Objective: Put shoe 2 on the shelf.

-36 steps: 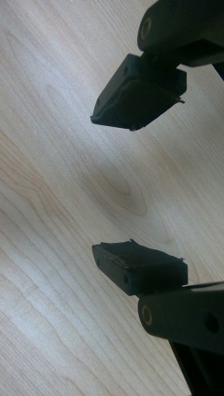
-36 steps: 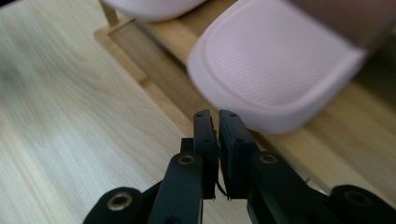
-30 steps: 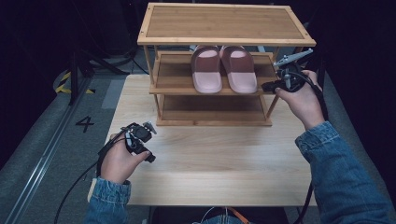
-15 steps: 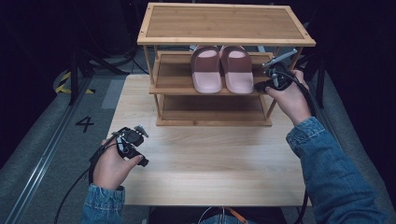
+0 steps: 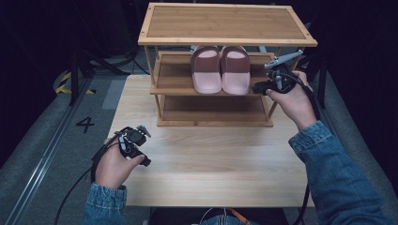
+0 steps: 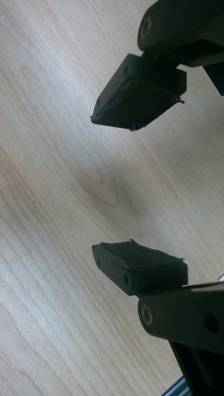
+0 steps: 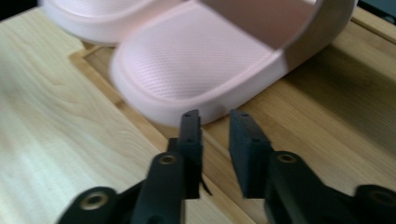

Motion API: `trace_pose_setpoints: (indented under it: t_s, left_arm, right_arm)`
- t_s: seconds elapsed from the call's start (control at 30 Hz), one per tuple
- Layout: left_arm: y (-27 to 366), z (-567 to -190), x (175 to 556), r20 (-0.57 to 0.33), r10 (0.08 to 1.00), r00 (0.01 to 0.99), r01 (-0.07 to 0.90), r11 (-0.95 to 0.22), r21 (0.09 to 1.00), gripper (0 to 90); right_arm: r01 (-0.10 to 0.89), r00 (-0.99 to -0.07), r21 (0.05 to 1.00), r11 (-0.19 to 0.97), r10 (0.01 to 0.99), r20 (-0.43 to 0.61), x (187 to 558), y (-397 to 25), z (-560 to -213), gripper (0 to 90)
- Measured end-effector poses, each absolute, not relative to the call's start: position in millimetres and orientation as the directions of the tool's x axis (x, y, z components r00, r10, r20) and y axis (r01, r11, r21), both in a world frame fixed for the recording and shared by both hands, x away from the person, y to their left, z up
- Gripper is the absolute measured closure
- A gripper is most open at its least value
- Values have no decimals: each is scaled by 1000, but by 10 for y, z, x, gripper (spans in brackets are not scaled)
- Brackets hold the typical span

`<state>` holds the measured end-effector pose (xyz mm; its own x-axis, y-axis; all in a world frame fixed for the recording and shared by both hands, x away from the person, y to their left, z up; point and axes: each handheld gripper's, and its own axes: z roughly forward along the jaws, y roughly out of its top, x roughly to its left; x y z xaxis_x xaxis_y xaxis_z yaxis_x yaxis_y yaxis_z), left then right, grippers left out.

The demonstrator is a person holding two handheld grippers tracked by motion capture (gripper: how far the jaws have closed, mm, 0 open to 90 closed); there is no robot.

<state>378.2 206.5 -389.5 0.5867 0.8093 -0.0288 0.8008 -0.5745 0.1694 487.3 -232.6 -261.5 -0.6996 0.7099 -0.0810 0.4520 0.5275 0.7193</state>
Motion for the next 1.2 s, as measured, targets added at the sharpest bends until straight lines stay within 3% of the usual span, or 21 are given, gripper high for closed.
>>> trace_pose_setpoints:
  t_s: [0.3,0.47,0.83,1.2]
  left_arm:
    - [2061,-3893,3852,-25,798,603,787,-589,182,310]
    - [2062,-3882,3902,-20,796,606,783,-591,191,302]
    - [2010,-3926,4016,-42,792,609,786,-596,167,313]
    - [2005,-3987,4051,-30,791,610,786,-601,148,319]
  right_arm:
    - [473,-709,692,545,702,-70,4594,-2632,-2675,564]
    - [524,-691,634,569,719,-75,4459,-2862,-2818,533]
    - [637,-638,531,558,769,-42,4302,-3322,-3335,465]
    - [711,-619,418,565,785,-9,4219,-3459,-3932,422]
